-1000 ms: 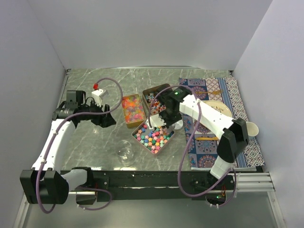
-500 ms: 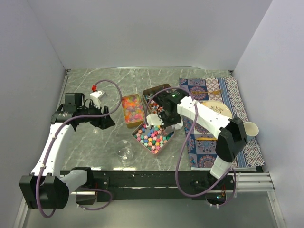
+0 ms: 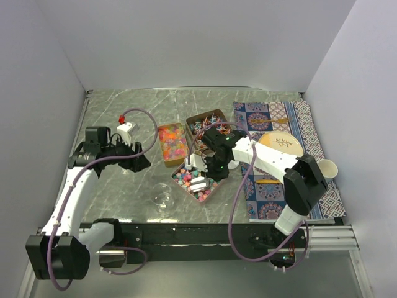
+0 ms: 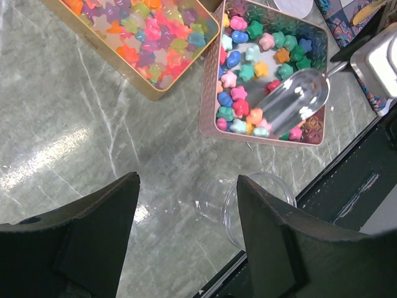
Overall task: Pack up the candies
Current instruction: Scoop the fake candies from the storage box.
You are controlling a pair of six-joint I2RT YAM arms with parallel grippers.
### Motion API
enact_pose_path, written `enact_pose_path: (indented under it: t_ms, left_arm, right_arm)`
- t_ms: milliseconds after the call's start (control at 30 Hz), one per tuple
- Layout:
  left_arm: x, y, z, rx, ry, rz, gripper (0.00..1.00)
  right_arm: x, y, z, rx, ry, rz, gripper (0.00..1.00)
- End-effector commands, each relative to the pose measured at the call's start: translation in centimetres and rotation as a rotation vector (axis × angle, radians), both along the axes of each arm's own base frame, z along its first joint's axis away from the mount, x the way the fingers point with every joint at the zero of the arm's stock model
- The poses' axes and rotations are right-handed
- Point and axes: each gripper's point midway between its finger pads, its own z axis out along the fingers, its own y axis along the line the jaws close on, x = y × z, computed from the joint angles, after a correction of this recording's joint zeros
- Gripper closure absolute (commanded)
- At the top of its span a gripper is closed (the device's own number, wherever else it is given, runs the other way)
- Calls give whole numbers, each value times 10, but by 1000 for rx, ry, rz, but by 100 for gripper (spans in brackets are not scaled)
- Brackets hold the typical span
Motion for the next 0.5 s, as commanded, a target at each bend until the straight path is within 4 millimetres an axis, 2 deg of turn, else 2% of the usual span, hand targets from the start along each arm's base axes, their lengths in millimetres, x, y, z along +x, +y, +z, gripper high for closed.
enact_pose_path:
  t_ms: [0,233,333,467]
  left_arm:
    - [4,-2,6,-21,-31,6,30]
    - [13,-1,13,-23,-35,22,30]
    - [17,-1,16,-23,-26,21,30]
    - [21,1,18,-11,-27,27,30]
  right_arm:
    - [-9,18,-11,59,53,34,100]
    - [19,34,-19,19,3,-46,100]
    - [23,36,-27,-6,1,-111,100]
    - [10,42,-33,8,37,-203,100]
